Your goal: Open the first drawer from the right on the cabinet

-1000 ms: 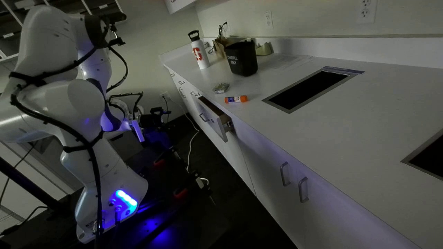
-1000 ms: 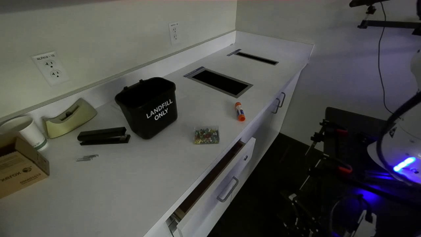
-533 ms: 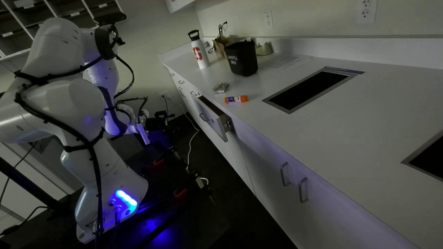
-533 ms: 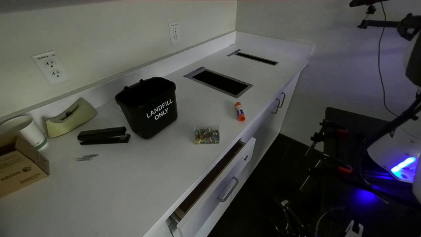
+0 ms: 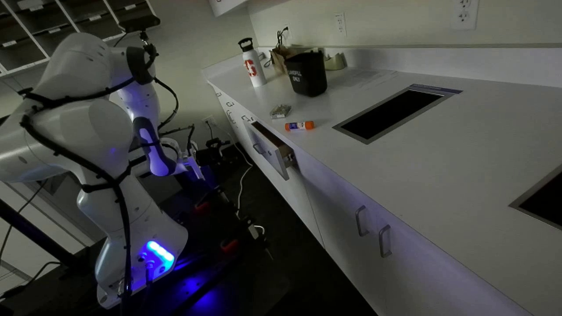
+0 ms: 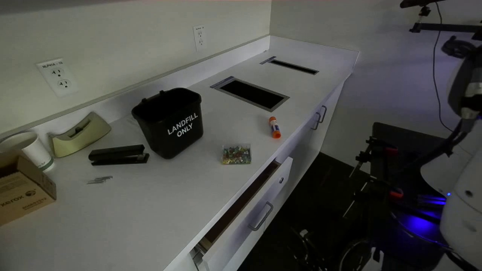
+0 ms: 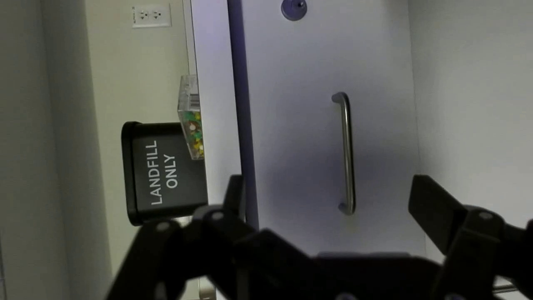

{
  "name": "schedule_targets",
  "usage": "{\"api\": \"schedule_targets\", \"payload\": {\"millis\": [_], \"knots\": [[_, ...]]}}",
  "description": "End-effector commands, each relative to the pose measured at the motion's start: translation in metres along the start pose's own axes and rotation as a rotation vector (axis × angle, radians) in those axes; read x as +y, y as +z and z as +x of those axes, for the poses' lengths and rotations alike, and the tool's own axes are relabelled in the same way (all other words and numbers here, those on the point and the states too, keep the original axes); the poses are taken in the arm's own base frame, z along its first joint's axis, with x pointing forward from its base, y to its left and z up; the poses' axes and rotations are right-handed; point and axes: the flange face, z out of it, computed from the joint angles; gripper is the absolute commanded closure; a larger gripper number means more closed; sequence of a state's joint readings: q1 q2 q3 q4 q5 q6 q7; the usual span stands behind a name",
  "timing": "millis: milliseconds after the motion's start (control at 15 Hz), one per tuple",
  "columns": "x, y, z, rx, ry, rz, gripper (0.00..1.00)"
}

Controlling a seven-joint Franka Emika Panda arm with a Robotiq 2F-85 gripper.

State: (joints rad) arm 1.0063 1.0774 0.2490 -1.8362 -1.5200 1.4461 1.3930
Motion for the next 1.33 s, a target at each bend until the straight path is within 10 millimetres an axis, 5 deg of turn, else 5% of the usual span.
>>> {"api": "schedule_targets", "payload": {"millis": [0, 467, 1000, 1133, 1267], "knots": [[-0.025, 0.027, 0.019, -0.016, -0.025, -0.098, 0.00], [-0.054, 0.068, 0.040, -0.074, -0.036, -0.149, 0.00], [-0.063, 0.101, 0.056, -0.071, -0.065, -0.172, 0.00], [-0.065, 0.105, 0.058, -0.076, -0.069, -0.174, 0.26], [-0.065, 0.107, 0.060, -0.080, -0.070, -0.179, 0.42]]}}
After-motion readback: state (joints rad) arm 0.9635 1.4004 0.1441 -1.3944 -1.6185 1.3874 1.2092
